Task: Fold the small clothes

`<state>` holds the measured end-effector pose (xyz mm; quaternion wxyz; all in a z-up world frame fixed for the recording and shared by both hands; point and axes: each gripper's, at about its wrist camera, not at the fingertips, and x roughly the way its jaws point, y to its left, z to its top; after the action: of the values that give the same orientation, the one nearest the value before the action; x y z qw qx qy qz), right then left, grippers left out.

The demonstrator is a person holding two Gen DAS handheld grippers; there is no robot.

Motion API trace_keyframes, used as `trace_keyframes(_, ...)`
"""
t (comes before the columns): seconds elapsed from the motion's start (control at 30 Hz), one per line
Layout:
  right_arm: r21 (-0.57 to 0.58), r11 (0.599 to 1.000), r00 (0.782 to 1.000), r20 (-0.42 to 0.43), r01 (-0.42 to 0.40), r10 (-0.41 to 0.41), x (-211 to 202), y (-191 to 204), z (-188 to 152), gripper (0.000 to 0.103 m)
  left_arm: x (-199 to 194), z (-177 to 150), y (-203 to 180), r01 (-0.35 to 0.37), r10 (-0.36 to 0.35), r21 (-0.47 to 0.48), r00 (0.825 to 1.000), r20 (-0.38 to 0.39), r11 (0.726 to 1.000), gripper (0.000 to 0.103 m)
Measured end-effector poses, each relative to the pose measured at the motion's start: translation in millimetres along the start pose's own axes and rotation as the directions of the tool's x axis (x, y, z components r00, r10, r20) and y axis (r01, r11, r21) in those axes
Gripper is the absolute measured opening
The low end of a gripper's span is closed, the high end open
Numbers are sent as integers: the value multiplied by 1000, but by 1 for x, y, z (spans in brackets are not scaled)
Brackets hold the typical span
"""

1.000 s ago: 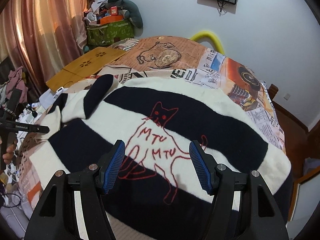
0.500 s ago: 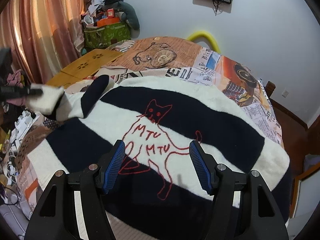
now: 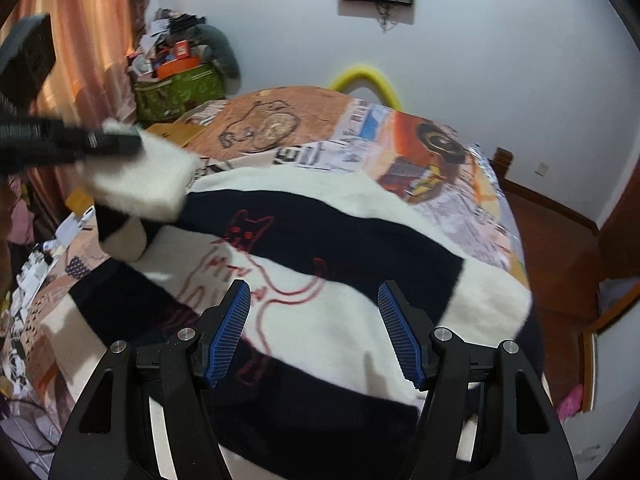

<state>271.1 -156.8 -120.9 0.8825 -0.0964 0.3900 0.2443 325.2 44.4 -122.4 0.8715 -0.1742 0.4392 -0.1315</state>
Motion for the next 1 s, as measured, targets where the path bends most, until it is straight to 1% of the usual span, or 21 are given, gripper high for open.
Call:
trace_keyframes(0.07,21,1000,1000,-7,7,-7,-1,-8,-3,63,24,-9,-7,-1,2,11,998,-65,1000,6)
trace_keyframes(0.13,42,999,1000,-18,13,-12,-1,-16,-6,63,43,-25,-14,-21,25,33,991,-129,999,7)
trace_keyframes(0.2,53,999,1000,-29,13,-11,0,-21,-9,63,60,-38,-17,-39,51,66,980,-193,997,8)
trace_keyframes(0.23,55,998,999,-33,12,-11,1,-22,-11,63,62,-44,-17,-39,54,74,976,-212,996,9)
trace_keyframes(0.3,59,998,999,-43,7,-5,3,-22,-14,63,66,-56,-14,-36,55,78,966,-253,996,23)
trace_keyframes(0.33,61,998,999,-49,1,2,5,-20,-15,63,63,-58,-11,-35,52,71,964,-259,997,28)
trace_keyframes(0.4,64,998,998,-55,-12,16,8,-16,-16,63,54,-62,-4,-46,59,59,968,-243,997,45)
trace_keyframes(0.43,65,998,998,-59,-25,29,10,-12,-16,63,46,-63,0,-57,68,56,972,-227,997,48)
trace_keyframes(0.47,64,997,997,-62,-36,40,12,-10,-16,63,39,-63,4,-64,74,55,974,-212,996,50)
trace_keyframes(0.57,54,996,994,-77,-67,71,21,3,-17,63,13,-60,17,-108,117,63,981,-155,992,51)
trace_keyframes(0.63,44,995,991,-95,-89,93,30,13,-18,63,-8,-60,28,-148,155,65,982,-106,987,54)
trace_keyframes(0.67,42,994,989,-103,-99,103,34,18,-18,63,-19,-60,35,-173,178,64,981,-76,983,59)
trace_keyframes(0.7,41,993,987,-114,-111,115,40,22,-19,63,-26,-59,41,-196,200,63,978,-53,979,63)
trace_keyframes(0.77,46,990,981,-132,-134,139,48,29,-21,63,-43,-57,56,-269,269,64,963,3,961,66)
trace_keyframes(0.8,56,988,977,-148,-146,152,55,32,-23,63,-48,-56,63,-294,294,59,956,16,954,66)
trace_keyframes(0.87,88,983,968,-181,-161,175,67,34,-25,63,-57,-55,81,-330,330,25,944,27,944,66)
trace_keyframes(1.0,176,963,942,-232,-204,241,85,36,-29,63,-64,-59,116,-355,357,-61,934,19,933,66)
